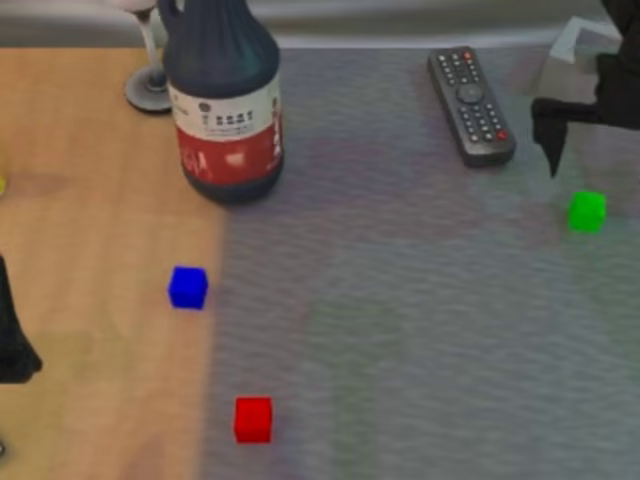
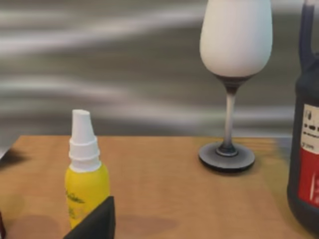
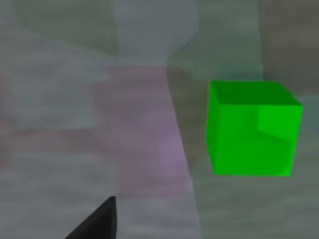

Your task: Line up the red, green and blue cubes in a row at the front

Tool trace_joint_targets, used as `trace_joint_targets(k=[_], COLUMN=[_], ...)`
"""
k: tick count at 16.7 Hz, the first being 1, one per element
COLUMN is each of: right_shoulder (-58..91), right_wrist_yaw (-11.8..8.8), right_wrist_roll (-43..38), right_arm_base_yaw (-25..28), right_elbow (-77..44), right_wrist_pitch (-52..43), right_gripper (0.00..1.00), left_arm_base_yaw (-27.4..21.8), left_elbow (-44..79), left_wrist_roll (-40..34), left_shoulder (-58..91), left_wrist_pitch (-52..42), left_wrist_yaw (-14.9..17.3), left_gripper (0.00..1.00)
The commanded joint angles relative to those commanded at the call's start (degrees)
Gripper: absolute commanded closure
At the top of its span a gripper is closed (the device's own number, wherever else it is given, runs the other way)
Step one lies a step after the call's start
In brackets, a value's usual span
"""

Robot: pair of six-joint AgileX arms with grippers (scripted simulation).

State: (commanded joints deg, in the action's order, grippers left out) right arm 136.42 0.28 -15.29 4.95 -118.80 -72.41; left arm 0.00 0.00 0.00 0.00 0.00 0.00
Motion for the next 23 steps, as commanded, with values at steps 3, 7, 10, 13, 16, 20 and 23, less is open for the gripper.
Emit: trace_joint_targets(k=[3, 7, 10, 13, 16, 20, 23], right_shoulder=[0.0, 0.5, 2.6, 4.6, 5.2, 5.2, 5.2], right_wrist_yaw=[0.0, 0.0, 0.0, 0.1, 0.1, 0.1, 0.1], right_wrist_roll=[-0.1, -0.1, -0.2, -0.2, -0.2, -0.2, -0.2], right_arm_base_yaw=[-0.1, -0.1, -0.1, 0.0, 0.0, 0.0, 0.0], right_elbow=[0.0, 2.0, 6.4, 10.5, 11.5, 11.5, 11.5], right_wrist_pitch=[0.0, 2.3, 9.3, 15.5, 16.7, 16.7, 16.7], right_gripper=[0.00, 0.00, 0.00, 0.00, 0.00, 0.15, 0.38], left_arm_base_yaw=[0.0, 0.0, 0.0, 0.0, 0.0, 0.0, 0.0], left_elbow=[0.0, 0.0, 0.0, 0.0, 0.0, 0.0, 0.0], left_wrist_roll=[0.0, 0.0, 0.0, 0.0, 0.0, 0.0, 0.0], left_shoulder=[0.0, 0.0, 0.0, 0.0, 0.0, 0.0, 0.0], left_wrist_pitch=[0.0, 0.0, 0.0, 0.0, 0.0, 0.0, 0.0], left_wrist_yaw=[0.0, 0.0, 0.0, 0.0, 0.0, 0.0, 0.0], left_gripper=[0.00, 0.00, 0.00, 0.00, 0.00, 0.00, 0.00])
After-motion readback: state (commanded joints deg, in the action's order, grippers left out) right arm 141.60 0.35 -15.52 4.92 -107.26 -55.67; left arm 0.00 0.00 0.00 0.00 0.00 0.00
